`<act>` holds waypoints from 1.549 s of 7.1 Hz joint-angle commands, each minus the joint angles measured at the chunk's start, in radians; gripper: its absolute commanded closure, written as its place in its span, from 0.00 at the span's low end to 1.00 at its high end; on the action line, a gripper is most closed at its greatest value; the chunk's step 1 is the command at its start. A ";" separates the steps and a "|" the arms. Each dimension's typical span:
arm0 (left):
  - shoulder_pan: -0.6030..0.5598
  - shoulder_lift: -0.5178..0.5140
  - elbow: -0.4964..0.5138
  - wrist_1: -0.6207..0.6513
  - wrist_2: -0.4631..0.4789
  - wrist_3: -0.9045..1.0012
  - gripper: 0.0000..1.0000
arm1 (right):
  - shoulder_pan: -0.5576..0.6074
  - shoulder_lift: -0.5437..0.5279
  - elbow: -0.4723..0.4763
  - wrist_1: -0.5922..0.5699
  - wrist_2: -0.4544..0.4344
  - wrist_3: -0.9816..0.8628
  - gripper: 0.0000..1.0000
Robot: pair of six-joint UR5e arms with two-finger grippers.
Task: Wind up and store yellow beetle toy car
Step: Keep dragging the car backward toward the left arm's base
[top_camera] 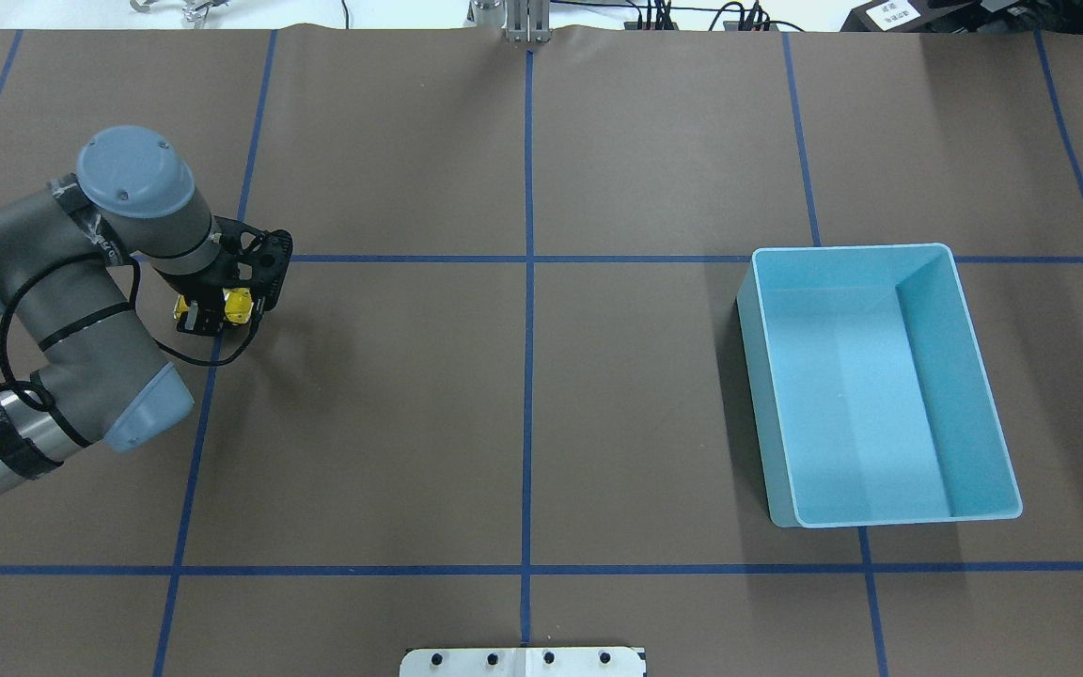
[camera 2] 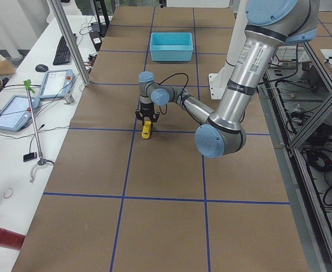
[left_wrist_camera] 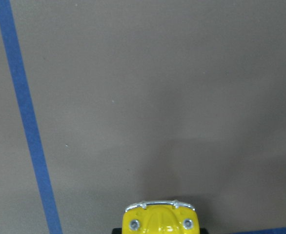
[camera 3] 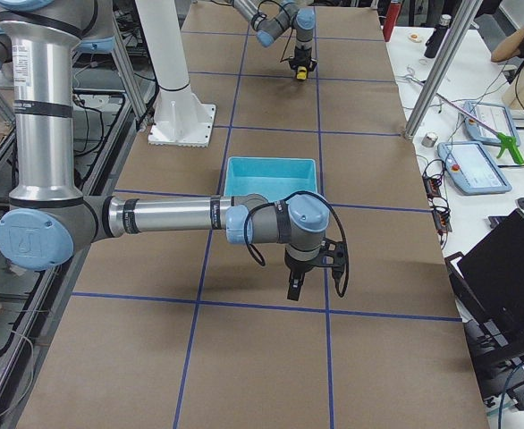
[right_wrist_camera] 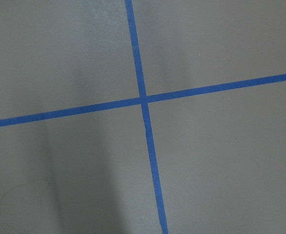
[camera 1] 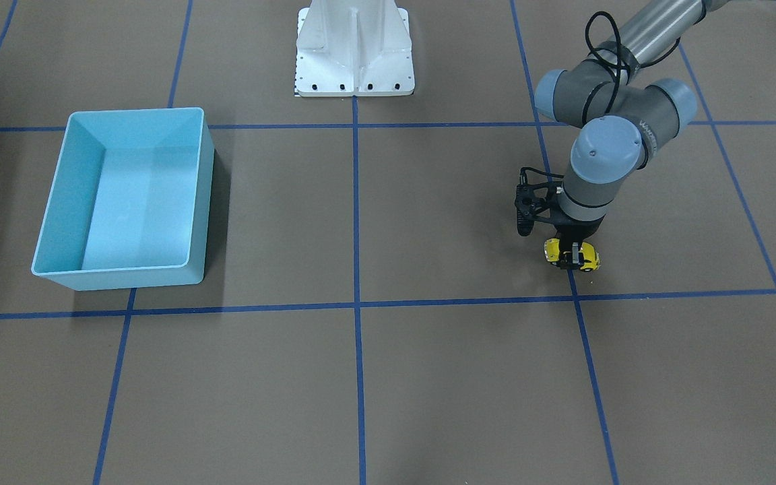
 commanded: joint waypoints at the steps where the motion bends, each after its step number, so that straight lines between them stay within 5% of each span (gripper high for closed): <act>1: -0.010 0.020 -0.002 -0.018 -0.001 0.015 1.00 | -0.013 0.037 0.018 -0.066 -0.003 0.000 0.00; 11: -0.072 0.118 -0.005 -0.099 -0.060 0.112 1.00 | -0.018 -0.028 0.021 -0.060 0.006 -0.009 0.00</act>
